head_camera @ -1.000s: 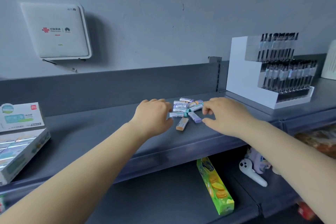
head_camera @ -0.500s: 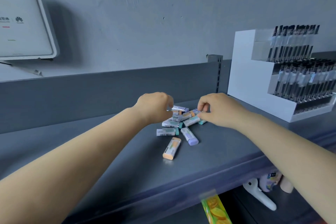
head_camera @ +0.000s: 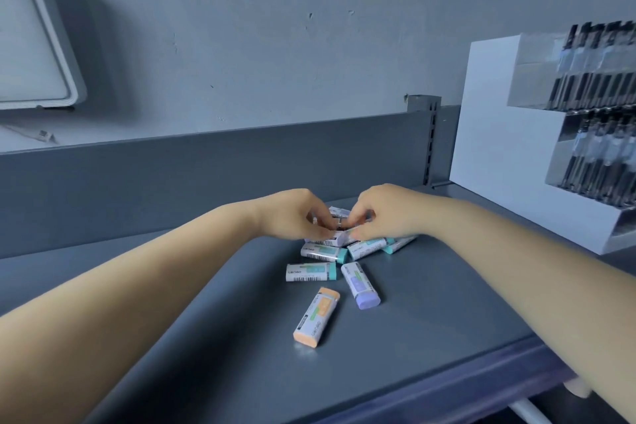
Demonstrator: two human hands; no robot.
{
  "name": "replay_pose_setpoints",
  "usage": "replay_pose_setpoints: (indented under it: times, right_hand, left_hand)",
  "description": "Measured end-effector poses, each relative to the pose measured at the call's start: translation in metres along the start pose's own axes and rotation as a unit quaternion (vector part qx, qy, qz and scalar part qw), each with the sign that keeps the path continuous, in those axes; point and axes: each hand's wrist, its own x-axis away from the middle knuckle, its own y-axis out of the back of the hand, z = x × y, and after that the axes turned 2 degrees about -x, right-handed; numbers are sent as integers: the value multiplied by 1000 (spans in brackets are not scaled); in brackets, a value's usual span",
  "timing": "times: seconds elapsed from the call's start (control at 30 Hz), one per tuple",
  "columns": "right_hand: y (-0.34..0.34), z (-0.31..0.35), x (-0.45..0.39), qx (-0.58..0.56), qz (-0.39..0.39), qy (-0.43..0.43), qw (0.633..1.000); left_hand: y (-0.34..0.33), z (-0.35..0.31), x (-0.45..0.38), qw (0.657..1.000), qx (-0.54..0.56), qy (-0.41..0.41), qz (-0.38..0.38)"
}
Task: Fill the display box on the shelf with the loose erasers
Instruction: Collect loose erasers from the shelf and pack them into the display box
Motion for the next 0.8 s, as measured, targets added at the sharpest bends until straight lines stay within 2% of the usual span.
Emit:
replay_pose_setpoints:
  times: [0.23,0.33,0.47,0.63,0.8]
  right_hand:
    - [0,0,-4,-25,-22,20,999]
    - [1,-1,0,-17,-23,31,999]
    - [9,1,10,-37,-32,47,998]
    - [16,16,29,-180,-83,99,975]
    - [13,39,50,-364,-55,121,922]
  left_hand:
    - [-2,0,8,999,-13,35,1]
    - [0,-4,14,998,-3,55,-31]
    - [5,-14,32,991,25,77,-110]
    - [8,-32,68,969,66,129,-202]
    - [0,-50,115,936,94,192,-278]
